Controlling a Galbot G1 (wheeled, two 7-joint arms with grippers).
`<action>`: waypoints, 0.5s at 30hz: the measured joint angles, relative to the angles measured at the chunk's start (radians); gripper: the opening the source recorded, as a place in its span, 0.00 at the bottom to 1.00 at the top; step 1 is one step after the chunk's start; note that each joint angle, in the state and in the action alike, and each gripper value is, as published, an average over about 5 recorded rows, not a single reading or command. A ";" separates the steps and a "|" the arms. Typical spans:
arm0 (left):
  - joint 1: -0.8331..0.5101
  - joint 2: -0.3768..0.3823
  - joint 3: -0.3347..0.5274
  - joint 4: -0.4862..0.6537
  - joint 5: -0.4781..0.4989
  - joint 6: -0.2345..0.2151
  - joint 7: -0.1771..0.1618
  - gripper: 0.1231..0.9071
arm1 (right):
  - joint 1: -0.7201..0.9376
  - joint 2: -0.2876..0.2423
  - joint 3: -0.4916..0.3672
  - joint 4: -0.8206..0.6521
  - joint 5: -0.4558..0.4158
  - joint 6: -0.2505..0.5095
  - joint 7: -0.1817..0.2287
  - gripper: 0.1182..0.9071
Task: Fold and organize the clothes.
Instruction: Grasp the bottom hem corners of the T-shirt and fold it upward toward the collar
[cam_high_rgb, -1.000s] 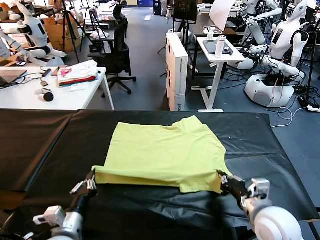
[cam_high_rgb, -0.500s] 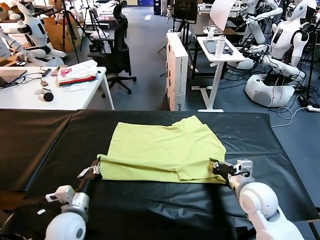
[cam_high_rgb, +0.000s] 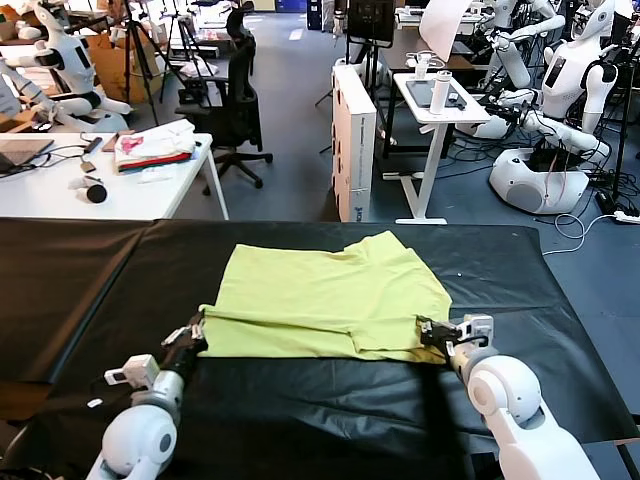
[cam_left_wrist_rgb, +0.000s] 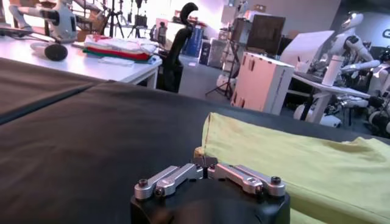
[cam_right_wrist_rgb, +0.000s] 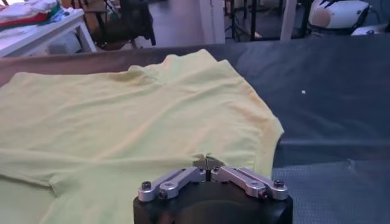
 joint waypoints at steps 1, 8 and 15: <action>0.005 0.001 -0.003 -0.004 0.001 0.003 -0.002 0.51 | -0.008 -0.011 0.006 0.014 0.001 -0.003 -0.001 0.73; 0.069 0.009 -0.039 -0.065 0.008 0.013 -0.012 0.97 | -0.111 -0.111 0.082 0.127 0.008 -0.010 -0.021 0.99; 0.176 -0.010 -0.052 -0.143 0.025 0.019 -0.002 1.00 | -0.239 -0.169 0.162 0.204 0.007 -0.010 -0.056 1.00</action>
